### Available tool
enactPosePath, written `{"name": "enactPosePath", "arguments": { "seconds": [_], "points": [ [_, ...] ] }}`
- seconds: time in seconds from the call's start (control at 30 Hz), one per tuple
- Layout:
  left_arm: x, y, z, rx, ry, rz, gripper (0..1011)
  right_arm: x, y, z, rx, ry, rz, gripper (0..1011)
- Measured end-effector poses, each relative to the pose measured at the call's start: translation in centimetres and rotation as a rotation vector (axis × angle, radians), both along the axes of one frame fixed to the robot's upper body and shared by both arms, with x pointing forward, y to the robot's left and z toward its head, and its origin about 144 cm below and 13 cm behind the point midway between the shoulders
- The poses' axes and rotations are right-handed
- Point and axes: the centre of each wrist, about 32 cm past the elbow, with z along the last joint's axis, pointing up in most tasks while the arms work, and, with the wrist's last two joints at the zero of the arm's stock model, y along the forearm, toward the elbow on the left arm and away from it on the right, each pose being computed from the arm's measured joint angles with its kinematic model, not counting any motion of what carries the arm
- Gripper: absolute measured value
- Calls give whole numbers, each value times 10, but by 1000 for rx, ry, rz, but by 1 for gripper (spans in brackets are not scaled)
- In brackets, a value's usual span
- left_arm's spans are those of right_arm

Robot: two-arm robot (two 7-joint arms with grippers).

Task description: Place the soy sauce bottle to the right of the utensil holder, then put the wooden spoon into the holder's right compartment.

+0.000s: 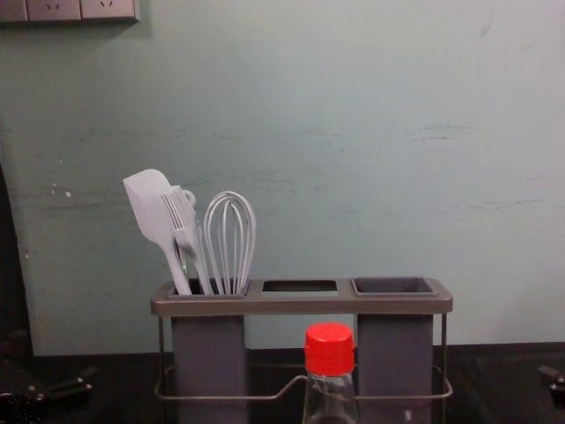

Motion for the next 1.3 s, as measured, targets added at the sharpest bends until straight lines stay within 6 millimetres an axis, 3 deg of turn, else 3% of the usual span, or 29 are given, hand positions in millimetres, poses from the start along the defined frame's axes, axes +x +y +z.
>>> {"name": "enactPosePath", "arguments": {
  "seconds": [1.3],
  "points": [
    [0,0,0,0,0,0,1005,0,0,0,0,0,0,1002]
  ]
}}
